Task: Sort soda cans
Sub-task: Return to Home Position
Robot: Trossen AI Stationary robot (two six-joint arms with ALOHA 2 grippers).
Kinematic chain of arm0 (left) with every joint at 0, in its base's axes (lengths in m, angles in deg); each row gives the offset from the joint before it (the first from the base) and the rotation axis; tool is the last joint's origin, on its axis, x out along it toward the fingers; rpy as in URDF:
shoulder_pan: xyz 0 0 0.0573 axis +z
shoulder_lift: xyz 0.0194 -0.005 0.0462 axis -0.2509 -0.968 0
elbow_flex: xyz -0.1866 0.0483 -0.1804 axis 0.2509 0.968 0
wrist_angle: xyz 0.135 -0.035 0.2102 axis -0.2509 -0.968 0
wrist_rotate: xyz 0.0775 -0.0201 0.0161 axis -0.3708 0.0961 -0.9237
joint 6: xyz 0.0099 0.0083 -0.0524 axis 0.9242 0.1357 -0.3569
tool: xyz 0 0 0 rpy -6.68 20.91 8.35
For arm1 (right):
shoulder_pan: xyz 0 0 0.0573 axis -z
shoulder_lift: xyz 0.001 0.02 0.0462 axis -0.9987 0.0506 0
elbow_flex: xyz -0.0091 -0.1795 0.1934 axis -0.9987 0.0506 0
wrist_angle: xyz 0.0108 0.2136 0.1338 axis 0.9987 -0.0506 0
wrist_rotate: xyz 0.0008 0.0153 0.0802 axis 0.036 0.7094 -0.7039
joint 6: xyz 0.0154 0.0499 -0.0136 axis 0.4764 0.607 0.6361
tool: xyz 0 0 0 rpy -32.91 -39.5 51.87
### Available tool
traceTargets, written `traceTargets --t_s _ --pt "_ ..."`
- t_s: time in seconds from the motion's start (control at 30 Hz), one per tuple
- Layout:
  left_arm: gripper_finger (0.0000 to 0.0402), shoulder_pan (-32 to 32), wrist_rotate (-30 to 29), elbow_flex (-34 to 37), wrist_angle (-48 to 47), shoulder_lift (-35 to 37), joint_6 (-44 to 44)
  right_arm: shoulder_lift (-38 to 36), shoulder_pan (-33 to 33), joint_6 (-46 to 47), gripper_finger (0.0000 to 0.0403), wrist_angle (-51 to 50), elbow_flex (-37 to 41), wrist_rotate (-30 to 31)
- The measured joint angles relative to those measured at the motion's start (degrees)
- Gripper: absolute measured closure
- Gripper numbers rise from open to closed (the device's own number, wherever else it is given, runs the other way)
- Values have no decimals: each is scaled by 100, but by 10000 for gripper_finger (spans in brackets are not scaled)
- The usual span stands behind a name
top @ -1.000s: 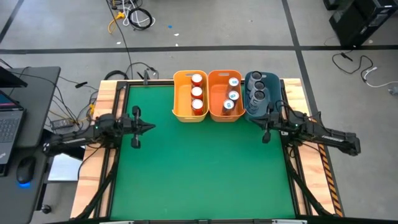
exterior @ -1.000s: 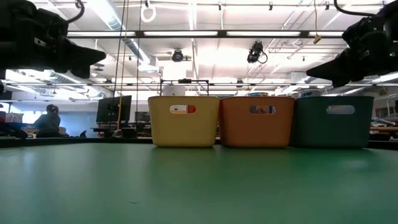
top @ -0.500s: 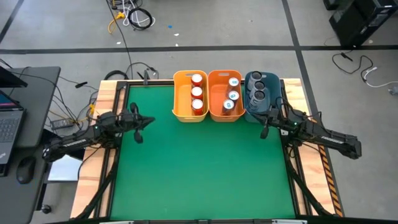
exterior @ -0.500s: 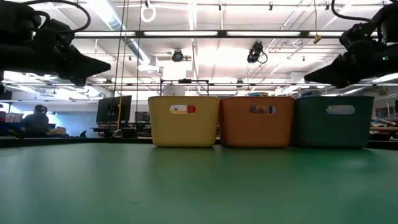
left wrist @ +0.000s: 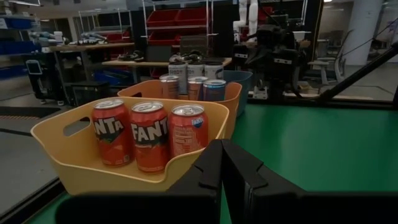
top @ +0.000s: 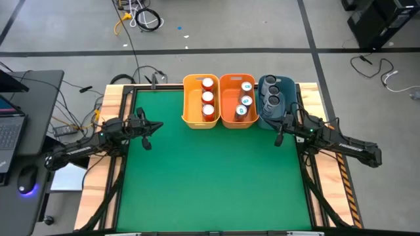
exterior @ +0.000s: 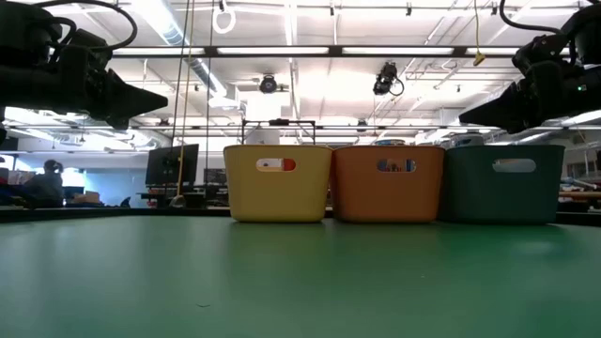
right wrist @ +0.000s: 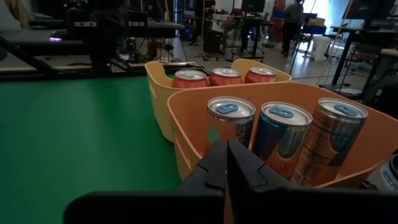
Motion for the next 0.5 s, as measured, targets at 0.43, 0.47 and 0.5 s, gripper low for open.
traceTargets --t_s 0.43,0.47,0.5 --pt "387 0 1 1 8 0 0 0 0 0 398 4 0 -2" --pt "387 0 1 1 8 0 0 0 0 0 398 4 0 -2" --pt "387 0 1 1 8 0 0 0 0 0 399 4 0 -2"
